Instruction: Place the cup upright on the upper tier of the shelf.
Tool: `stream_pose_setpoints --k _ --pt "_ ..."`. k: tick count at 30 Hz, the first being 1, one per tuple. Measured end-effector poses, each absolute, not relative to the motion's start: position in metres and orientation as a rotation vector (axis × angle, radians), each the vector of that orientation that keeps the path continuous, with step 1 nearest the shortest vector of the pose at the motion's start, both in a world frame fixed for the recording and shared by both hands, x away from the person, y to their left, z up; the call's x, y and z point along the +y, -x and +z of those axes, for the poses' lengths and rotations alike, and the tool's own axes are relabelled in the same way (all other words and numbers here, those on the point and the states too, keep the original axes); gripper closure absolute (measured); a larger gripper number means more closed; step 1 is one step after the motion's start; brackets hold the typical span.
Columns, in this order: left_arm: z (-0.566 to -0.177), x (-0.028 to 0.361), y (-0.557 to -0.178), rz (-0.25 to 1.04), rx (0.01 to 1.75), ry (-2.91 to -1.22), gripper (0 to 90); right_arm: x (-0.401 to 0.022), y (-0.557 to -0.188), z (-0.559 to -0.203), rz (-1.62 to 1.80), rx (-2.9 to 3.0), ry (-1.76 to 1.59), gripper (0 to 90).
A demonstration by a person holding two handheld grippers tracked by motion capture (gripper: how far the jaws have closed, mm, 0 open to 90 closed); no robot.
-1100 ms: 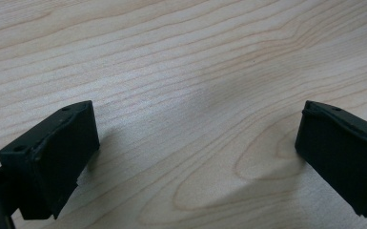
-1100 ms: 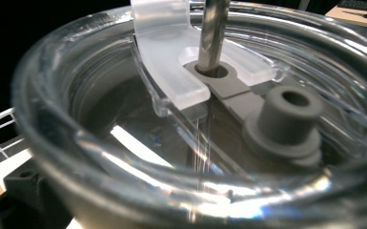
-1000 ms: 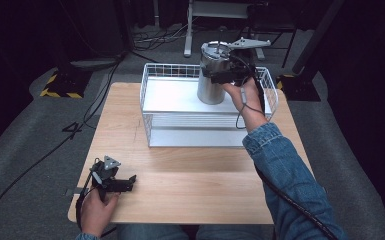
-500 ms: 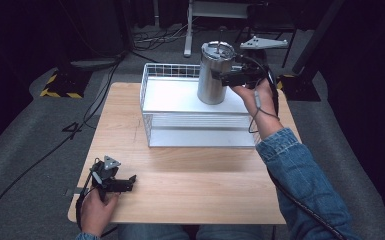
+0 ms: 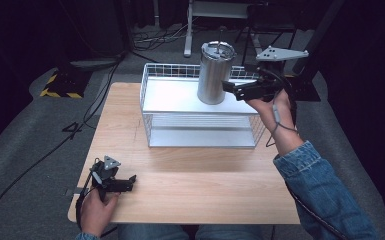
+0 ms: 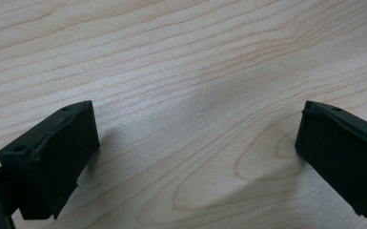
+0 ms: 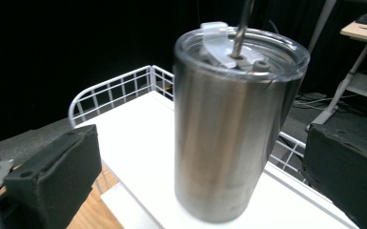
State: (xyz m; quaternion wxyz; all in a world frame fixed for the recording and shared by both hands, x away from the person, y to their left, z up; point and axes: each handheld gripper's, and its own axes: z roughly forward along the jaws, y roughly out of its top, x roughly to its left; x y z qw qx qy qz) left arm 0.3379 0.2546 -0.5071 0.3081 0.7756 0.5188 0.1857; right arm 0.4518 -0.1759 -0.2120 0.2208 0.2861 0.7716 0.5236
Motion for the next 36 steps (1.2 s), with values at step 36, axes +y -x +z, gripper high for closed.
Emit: stream_pose_setpoints --k 36 --pt "-0.507 0.255 -0.338 0.492 1.371 -2.050 1.2 -0.246 -0.374 -0.272 1.372 2.247 -0.812 0.0"
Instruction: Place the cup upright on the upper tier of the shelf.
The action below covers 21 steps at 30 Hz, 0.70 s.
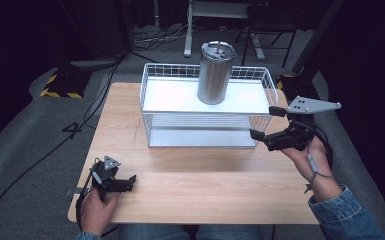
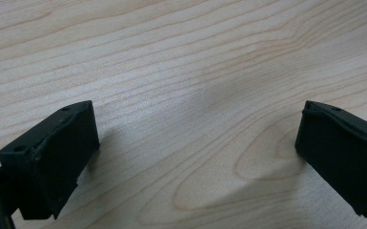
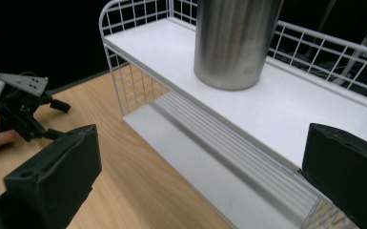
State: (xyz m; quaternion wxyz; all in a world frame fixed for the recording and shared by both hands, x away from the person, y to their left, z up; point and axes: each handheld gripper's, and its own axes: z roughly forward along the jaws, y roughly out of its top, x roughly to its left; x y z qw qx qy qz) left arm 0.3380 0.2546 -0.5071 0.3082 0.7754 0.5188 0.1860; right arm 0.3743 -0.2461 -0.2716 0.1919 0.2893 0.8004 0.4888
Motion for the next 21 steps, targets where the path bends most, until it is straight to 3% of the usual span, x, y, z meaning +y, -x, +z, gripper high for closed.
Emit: stream_pose_setpoints --k 21 --pt "-0.507 0.255 -0.338 0.492 1.371 -2.050 1.2 -0.255 -0.356 -0.353 1.291 2.263 -0.878 3.0"
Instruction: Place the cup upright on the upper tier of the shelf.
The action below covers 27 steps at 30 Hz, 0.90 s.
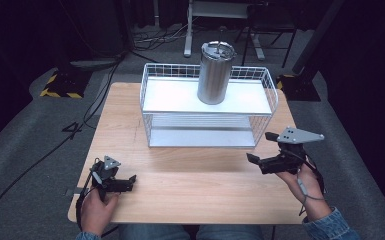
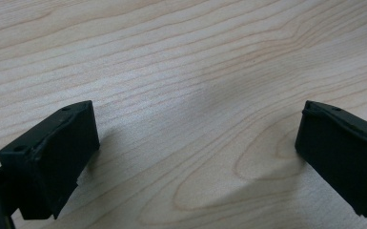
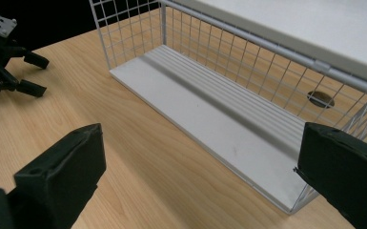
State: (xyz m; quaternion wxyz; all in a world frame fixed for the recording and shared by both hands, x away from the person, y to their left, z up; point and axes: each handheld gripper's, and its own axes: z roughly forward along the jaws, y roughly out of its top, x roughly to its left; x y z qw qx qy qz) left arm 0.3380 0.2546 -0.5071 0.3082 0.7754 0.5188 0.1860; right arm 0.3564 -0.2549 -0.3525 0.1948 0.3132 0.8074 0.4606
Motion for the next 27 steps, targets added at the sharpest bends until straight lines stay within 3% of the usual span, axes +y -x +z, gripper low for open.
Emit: stream_pose_setpoints --k 27 --pt "-0.507 0.255 -0.338 0.491 1.372 -2.050 1.2 -0.258 -0.342 -0.451 1.215 2.362 -0.952 7.4"
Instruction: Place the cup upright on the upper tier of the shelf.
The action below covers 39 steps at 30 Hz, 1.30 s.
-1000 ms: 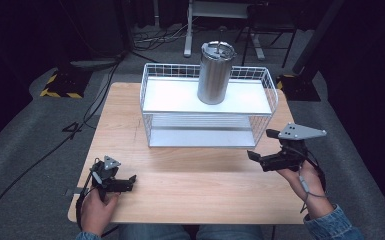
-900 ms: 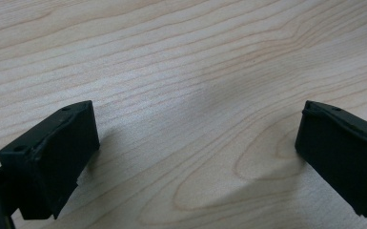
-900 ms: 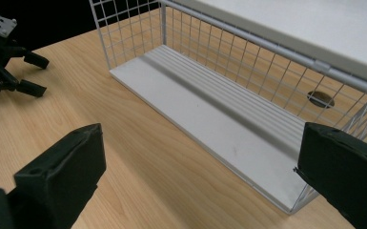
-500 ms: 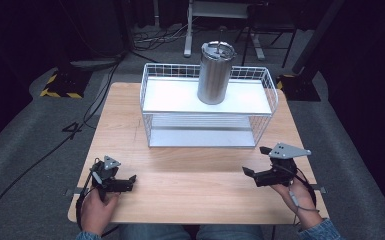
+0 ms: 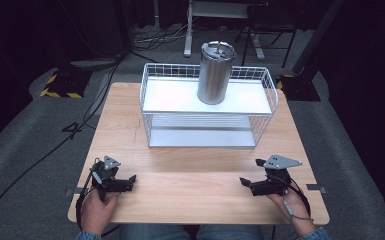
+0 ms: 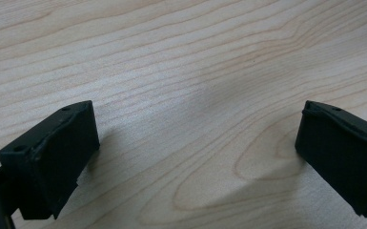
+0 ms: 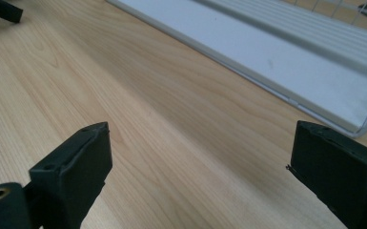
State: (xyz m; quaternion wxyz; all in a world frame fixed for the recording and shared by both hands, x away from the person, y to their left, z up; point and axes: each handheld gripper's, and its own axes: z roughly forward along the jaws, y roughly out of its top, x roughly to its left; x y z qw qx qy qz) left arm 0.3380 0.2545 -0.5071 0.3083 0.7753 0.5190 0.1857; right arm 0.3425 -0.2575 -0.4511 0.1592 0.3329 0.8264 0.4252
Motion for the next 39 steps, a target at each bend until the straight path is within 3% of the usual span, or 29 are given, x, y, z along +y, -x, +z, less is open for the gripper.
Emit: stream_pose_setpoints --k 22,39 --pt "-0.507 0.255 -0.338 0.491 1.372 -2.049 1.2 -0.254 -0.338 -0.493 1.062 2.458 -1.034 15.7" --pt "-0.507 0.255 -0.338 0.490 1.372 -2.049 1.2 -0.247 -0.338 -0.506 1.050 2.438 -0.992 10.6"
